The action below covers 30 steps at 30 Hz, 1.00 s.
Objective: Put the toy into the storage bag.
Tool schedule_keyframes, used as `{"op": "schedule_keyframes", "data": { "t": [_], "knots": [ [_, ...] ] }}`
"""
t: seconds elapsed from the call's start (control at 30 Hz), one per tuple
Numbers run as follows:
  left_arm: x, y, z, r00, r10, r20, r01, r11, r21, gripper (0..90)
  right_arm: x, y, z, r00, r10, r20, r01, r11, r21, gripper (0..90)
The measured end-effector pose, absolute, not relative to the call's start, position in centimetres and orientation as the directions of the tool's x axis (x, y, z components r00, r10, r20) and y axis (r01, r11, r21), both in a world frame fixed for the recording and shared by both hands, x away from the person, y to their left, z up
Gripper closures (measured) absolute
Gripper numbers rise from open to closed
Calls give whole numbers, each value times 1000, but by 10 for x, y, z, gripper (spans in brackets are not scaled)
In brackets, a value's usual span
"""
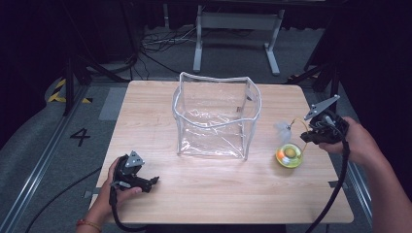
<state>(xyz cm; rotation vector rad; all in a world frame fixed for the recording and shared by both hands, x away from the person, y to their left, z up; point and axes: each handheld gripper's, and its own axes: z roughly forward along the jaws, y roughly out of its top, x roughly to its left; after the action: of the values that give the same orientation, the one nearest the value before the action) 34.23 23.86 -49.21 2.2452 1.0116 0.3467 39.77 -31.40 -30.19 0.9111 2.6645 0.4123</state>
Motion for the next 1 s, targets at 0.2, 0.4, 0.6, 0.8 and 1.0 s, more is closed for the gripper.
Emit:
{"op": "schedule_keyframes", "data": {
  "t": [0.2,0.4,0.6,0.8,1.0],
  "knots": [
    [342,239,-492,669,743,-22,574,-497,651,1,399,-308,-297,-760,619,-198,543,773,329,880],
    [342,239,-492,668,743,-22,574,-497,651,1,399,-307,-290,-765,613,-198,537,776,332,880],
    [342,239,-492,668,743,-22,574,-497,651,1,397,-306,-280,-760,614,-215,531,776,339,880],
    [342,239,-492,669,743,-22,574,-497,651,1,394,-305,-260,-755,606,-251,511,783,354,881],
    [342,239,-492,669,743,-22,574,-497,651,2,393,-302,-244,-746,604,-281,497,785,370,881]
  ]
}}
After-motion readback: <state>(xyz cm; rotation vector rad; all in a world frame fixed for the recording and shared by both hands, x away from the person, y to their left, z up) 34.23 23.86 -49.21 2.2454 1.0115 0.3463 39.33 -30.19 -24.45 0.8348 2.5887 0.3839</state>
